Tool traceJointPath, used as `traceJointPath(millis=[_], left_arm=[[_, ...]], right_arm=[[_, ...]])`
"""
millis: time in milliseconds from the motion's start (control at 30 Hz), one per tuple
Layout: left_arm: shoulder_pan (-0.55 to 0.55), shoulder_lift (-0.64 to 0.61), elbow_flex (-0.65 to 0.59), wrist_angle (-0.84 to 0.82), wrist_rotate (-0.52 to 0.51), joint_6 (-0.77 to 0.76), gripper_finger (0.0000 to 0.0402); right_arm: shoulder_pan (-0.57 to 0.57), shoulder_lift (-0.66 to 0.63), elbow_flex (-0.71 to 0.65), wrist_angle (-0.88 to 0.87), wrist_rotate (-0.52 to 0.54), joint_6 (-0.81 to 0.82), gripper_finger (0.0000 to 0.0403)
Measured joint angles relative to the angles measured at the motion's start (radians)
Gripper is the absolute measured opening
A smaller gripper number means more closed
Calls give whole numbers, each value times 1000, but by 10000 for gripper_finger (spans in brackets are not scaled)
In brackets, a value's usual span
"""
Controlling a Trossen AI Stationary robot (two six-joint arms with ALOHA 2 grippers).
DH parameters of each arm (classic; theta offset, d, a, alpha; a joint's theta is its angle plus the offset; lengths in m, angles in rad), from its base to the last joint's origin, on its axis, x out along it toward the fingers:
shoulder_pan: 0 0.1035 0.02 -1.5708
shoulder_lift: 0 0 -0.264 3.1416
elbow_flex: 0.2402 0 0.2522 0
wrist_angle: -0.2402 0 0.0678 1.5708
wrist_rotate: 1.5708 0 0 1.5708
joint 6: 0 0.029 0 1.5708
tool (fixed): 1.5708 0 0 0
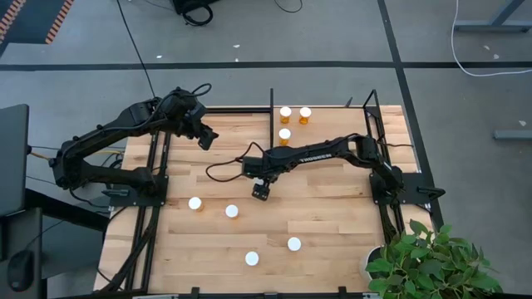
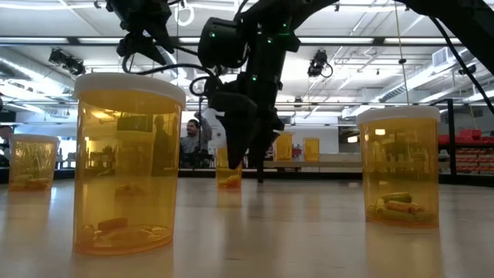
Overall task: Pick and place medicine bottles onto shelf by color
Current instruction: Put the orange pill bottle on the shelf
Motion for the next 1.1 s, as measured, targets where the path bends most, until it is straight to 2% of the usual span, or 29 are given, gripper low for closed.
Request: traceJointPath(millis=[700,1100], left_arm=[[0,0,0,0,-3,-8,190],[0,0,0,17,-15,-8,190]], right_arm=[[2,0,8,45,-7,29,339],[2,-4,8,57,-7,32,288]])
